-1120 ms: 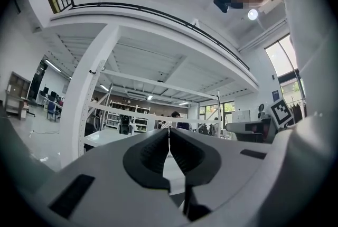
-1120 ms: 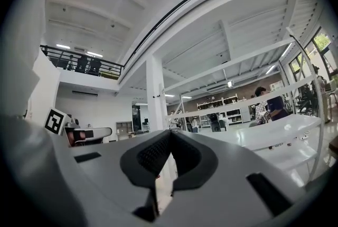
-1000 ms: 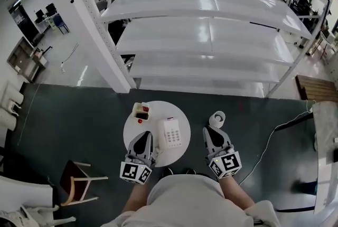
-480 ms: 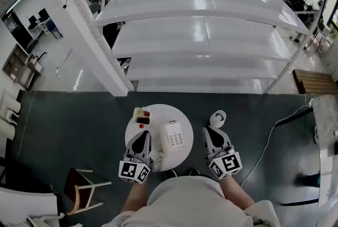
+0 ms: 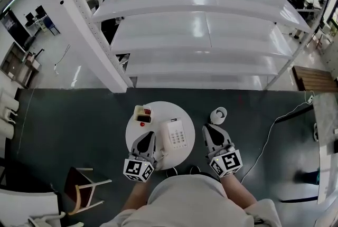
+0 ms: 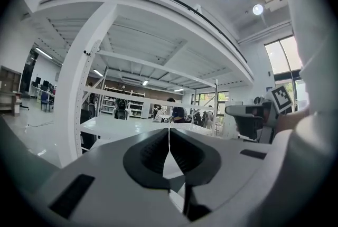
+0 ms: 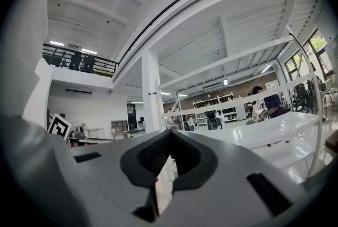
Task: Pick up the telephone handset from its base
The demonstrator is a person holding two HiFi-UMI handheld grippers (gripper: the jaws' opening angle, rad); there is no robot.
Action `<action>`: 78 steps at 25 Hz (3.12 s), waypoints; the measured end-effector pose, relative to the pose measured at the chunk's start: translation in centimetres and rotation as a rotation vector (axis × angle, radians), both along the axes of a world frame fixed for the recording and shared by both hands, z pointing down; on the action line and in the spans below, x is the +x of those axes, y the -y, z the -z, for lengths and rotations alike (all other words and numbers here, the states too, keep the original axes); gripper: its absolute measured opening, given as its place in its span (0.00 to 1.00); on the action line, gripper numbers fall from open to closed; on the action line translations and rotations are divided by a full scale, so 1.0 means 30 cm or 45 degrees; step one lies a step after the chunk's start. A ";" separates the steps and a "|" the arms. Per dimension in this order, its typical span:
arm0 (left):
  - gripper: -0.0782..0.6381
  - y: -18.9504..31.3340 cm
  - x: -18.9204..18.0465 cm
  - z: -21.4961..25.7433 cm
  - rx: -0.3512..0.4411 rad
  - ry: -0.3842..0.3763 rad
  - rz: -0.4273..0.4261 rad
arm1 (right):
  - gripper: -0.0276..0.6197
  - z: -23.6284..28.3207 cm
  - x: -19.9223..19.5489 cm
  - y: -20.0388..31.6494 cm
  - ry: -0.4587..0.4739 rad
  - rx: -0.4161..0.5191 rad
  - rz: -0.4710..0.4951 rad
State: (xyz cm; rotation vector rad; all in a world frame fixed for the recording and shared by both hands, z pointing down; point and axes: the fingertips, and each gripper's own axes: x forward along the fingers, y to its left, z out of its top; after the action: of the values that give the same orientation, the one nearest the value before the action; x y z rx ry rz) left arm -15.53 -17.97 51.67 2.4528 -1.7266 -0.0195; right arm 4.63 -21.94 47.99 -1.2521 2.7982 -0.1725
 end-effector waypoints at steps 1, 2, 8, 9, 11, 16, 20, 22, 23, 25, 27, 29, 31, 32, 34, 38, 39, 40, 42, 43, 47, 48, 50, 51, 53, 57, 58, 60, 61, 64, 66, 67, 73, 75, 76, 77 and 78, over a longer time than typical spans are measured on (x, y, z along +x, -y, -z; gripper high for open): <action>0.14 0.003 0.000 -0.027 -0.023 0.004 0.001 | 0.06 0.000 -0.004 0.002 -0.004 0.000 0.003; 0.14 0.005 0.000 -0.057 -0.047 0.009 0.003 | 0.05 0.000 -0.009 0.004 -0.012 0.002 0.004; 0.14 0.003 -0.006 -0.245 -0.217 0.019 0.049 | 0.05 0.000 -0.049 -0.006 -0.102 0.044 0.041; 0.14 0.004 -0.011 -0.273 -0.244 0.018 0.068 | 0.05 -0.001 -0.054 -0.004 -0.106 0.043 0.045; 0.14 0.005 -0.014 -0.325 -0.297 0.012 0.094 | 0.05 -0.001 -0.060 -0.003 -0.125 0.051 0.046; 0.14 0.009 0.010 -0.464 -0.438 -0.056 0.078 | 0.05 -0.002 -0.070 -0.015 -0.178 0.090 0.055; 0.14 0.015 0.014 -0.549 -0.497 -0.048 0.077 | 0.05 -0.011 -0.060 -0.019 -0.176 0.074 0.040; 0.14 0.020 0.020 -0.589 -0.524 -0.045 0.066 | 0.05 -0.017 -0.054 -0.020 -0.199 0.081 0.030; 0.14 0.023 0.022 -0.611 -0.541 -0.039 0.063 | 0.05 -0.020 -0.051 -0.020 -0.215 0.085 0.026; 0.14 0.026 0.020 -0.654 -0.574 -0.020 0.068 | 0.05 -0.026 -0.045 -0.022 -0.238 0.083 0.020; 0.14 0.026 0.014 -0.690 -0.596 0.001 0.081 | 0.06 -0.033 -0.039 -0.026 -0.246 0.064 0.012; 0.14 0.027 0.012 -0.725 -0.617 0.016 0.087 | 0.05 -0.043 -0.034 -0.030 -0.258 0.038 0.005; 0.14 0.039 0.021 -0.757 -0.636 0.026 0.081 | 0.06 -0.046 -0.028 -0.025 -0.259 0.046 0.000; 0.14 0.048 0.028 -0.772 -0.645 0.033 0.074 | 0.06 -0.047 -0.026 -0.020 -0.260 0.049 -0.003; 0.14 0.060 0.036 -0.799 -0.671 0.048 0.059 | 0.06 -0.050 -0.024 -0.014 -0.261 0.043 -0.011; 0.14 0.076 0.030 -0.842 -0.721 0.066 0.057 | 0.06 -0.057 -0.035 -0.010 -0.251 0.027 -0.013; 0.14 0.080 0.030 -0.852 -0.732 0.067 0.060 | 0.06 -0.060 -0.036 -0.010 -0.251 0.024 -0.012; 0.15 0.084 0.032 -0.861 -0.746 0.065 0.061 | 0.06 -0.062 -0.037 -0.010 -0.251 0.020 -0.011; 0.33 0.093 0.040 -0.884 -0.784 0.053 0.063 | 0.06 -0.065 -0.034 -0.006 -0.247 0.010 -0.015; 0.37 0.097 0.042 -0.898 -0.805 0.049 0.070 | 0.06 -0.067 -0.032 -0.003 -0.245 0.004 -0.020; 0.47 0.113 0.024 -0.939 -0.868 0.092 0.149 | 0.06 -0.070 -0.022 0.008 -0.241 -0.008 -0.031; 0.49 0.118 0.016 -0.947 -0.881 0.109 0.176 | 0.06 -0.071 -0.021 0.012 -0.243 -0.011 -0.031; 0.51 0.129 0.006 -0.965 -0.911 0.131 0.218 | 0.06 -0.073 -0.015 0.017 -0.250 -0.020 -0.032; 0.52 0.135 0.004 -0.974 -0.927 0.131 0.232 | 0.06 -0.075 -0.012 0.020 -0.253 -0.024 -0.035; 0.52 0.147 0.001 -0.995 -0.964 0.107 0.258 | 0.06 -0.082 -0.008 0.026 -0.256 -0.033 -0.040; 0.52 0.154 -0.008 -1.044 -1.051 0.072 0.320 | 0.06 -0.089 -0.001 0.042 -0.235 -0.063 -0.048; 0.52 0.153 -0.009 -1.057 -1.072 0.073 0.333 | 0.06 -0.087 0.001 0.045 -0.230 -0.065 -0.049; 0.52 0.151 -0.014 -1.083 -1.111 0.073 0.357 | 0.05 -0.083 0.003 0.050 -0.226 -0.062 -0.050; 0.52 0.151 -0.018 -1.096 -1.125 0.073 0.368 | 0.06 -0.082 0.003 0.052 -0.226 -0.062 -0.050; 0.52 0.155 -0.031 -1.127 -1.160 0.077 0.398 | 0.06 -0.086 0.006 0.050 -0.231 -0.072 -0.050; 0.52 0.160 -0.036 -1.134 -1.185 0.066 0.416 | 0.06 -0.093 0.008 0.047 -0.236 -0.082 -0.051; 0.52 0.163 -0.035 -1.138 -1.198 0.049 0.425 | 0.06 -0.097 0.009 0.045 -0.237 -0.087 -0.051; 0.52 0.191 -0.036 -1.166 -1.246 0.068 0.460 | 0.06 -0.113 0.030 0.043 -0.222 -0.122 -0.067; 0.52 0.197 -0.044 -1.172 -1.257 0.085 0.475 | 0.06 -0.114 0.038 0.044 -0.220 -0.126 -0.076; 0.52 0.198 -0.045 -1.172 -1.264 0.092 0.478 | 0.06 -0.115 0.043 0.043 -0.219 -0.128 -0.080; 0.52 0.200 -0.045 -1.172 -1.267 0.099 0.479 | 0.06 -0.116 0.048 0.043 -0.219 -0.131 -0.083; 0.52 0.203 -0.046 -1.172 -1.267 0.102 0.480 | 0.06 -0.117 0.052 0.042 -0.218 -0.133 -0.085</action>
State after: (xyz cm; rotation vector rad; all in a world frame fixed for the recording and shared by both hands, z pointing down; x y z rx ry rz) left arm -16.91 -24.06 86.85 1.4148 -1.6177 0.7134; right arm 6.18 -23.20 51.50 -1.4473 2.9189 -0.2205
